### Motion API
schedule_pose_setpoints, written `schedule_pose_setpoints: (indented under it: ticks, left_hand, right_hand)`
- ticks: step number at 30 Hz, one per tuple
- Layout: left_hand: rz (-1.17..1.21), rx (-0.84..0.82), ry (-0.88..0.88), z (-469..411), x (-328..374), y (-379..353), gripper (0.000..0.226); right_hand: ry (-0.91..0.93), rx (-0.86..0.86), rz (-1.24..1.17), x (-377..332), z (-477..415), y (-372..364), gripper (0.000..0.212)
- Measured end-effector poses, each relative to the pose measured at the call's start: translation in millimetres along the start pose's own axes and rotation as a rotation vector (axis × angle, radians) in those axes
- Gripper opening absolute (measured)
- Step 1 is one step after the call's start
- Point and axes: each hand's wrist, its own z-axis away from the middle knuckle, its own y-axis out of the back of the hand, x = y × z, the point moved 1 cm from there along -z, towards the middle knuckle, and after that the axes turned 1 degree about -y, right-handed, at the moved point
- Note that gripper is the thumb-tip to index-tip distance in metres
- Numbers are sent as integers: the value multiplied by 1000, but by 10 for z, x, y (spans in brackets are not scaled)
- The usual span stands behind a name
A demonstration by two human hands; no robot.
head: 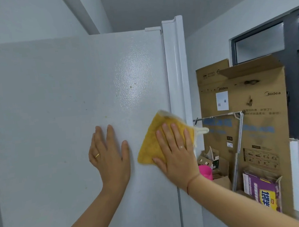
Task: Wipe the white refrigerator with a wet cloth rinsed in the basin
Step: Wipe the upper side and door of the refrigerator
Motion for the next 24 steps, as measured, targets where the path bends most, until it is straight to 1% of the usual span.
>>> schedule_pose_setpoints:
  ticks: [4,7,9,13,17,21,24]
  left_hand:
    - [-29,4,19,17,-82,64,63]
    - [-53,-10,27,30,-165,111,67]
    - [-60,-16,44,23,-230,139,70]
    - [-92,1,62,-31,-367,181,70]
    - [-162,2,67,-65,-542,201,68]
    - [-192,39,51,-112,-699,249,64]
    - [-188,49,59,-177,-792,291,65]
  right_hand:
    - [95,-61,21,-108,540,-109,69]
    - [110,-61,16,-126,487,-99,70]
    - [74,-25,-6,-124,164,-39,71]
    - [-34,72,-77,-96,-765,132,72]
    - [-88,120,-78,-11,-1573,277,73]
    - [-102,147,-76,-21,-2118,406,75]
    - [-70,161,-73,-141,-2364,446,77]
